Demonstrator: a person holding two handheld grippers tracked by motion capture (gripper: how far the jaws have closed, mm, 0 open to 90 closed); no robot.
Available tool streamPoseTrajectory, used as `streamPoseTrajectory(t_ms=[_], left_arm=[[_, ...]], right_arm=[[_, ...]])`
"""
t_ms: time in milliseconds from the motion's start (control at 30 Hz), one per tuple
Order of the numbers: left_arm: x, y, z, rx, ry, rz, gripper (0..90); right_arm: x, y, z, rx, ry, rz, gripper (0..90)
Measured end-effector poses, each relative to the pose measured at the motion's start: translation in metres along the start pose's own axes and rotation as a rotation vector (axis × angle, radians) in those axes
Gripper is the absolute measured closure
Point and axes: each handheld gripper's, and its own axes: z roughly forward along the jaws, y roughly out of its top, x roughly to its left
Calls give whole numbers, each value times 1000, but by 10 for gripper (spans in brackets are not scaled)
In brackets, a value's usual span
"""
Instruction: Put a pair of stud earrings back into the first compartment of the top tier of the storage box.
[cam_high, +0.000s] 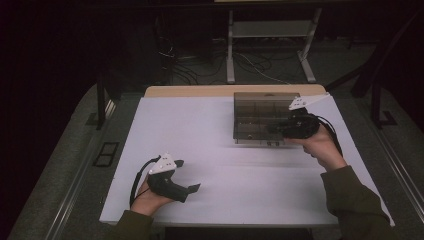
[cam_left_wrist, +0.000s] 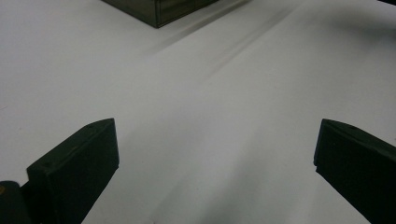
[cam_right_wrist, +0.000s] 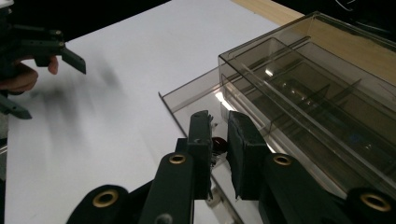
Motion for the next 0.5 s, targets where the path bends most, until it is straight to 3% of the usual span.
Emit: streamPoseTrajectory(t_ms=[400, 500], left_arm=[[0, 1, 0, -3, -5, 0, 0], [0, 0, 1, 0, -9, 3, 0]], right_arm=[[4, 10, 37, 48, -24, -20, 782], [4, 9, 43, 44, -30, -12, 711]])
